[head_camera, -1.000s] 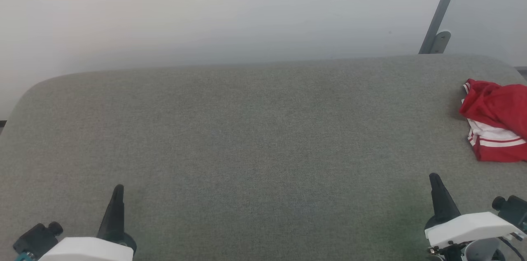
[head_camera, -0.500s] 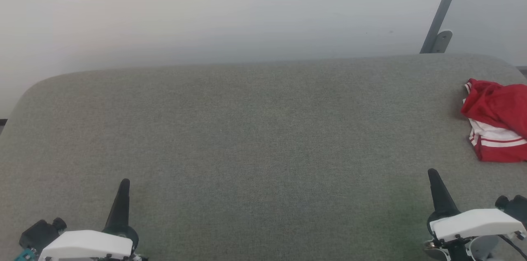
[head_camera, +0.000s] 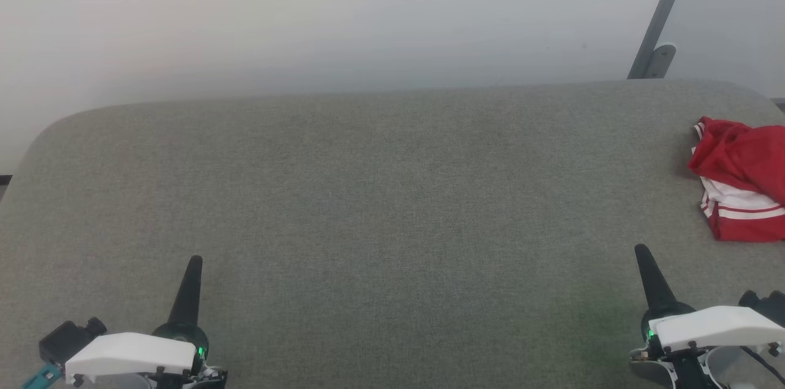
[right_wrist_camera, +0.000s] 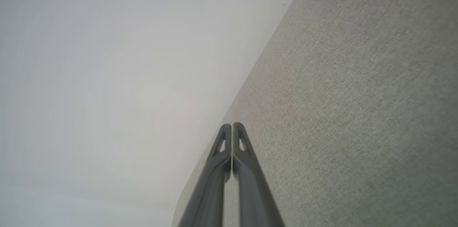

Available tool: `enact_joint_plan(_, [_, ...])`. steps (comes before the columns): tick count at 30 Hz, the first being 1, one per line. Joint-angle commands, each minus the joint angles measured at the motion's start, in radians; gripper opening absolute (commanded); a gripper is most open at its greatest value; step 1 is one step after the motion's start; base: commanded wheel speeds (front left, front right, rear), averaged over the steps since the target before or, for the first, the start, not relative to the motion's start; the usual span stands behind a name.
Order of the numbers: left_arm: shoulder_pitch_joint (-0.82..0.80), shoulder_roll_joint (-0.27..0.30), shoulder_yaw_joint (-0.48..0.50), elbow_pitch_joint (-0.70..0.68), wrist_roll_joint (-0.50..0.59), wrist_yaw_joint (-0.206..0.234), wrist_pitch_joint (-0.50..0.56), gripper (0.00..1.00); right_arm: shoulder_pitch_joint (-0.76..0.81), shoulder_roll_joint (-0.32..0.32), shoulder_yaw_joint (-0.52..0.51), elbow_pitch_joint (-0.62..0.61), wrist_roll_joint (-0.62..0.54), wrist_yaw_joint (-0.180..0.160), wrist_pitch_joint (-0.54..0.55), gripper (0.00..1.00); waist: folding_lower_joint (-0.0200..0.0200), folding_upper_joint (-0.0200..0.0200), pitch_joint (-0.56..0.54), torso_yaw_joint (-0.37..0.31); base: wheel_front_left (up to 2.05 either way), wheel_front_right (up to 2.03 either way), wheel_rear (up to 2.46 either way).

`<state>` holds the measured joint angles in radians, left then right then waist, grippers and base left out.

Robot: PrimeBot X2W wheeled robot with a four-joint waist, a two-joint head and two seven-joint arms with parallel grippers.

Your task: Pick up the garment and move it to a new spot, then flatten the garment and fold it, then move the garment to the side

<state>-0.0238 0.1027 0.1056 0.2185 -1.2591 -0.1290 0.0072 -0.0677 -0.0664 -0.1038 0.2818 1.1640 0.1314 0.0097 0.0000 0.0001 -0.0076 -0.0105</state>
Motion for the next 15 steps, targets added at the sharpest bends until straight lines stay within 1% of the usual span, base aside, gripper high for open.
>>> enact_joint_plan(1, [-0.023, 0.0, 0.005, -0.004, -0.027, -0.002, 0.007, 0.0, -0.023, 0.0, -0.002, -0.014, 0.029, -0.001, 0.006, 0.0, 0.0, -0.0001, 0.0, 0.0, 0.0, 0.0, 0.0])
enact_joint_plan(15, [-0.048, -0.019, 0.007, 0.006, -0.138, -0.002, 0.043, 0.0, -0.029, 0.006, -0.006, -0.023, 0.173, -0.001, 0.041, 0.0, 0.0, -0.0001, 0.003, 0.003, 0.0, 0.0, 0.0])
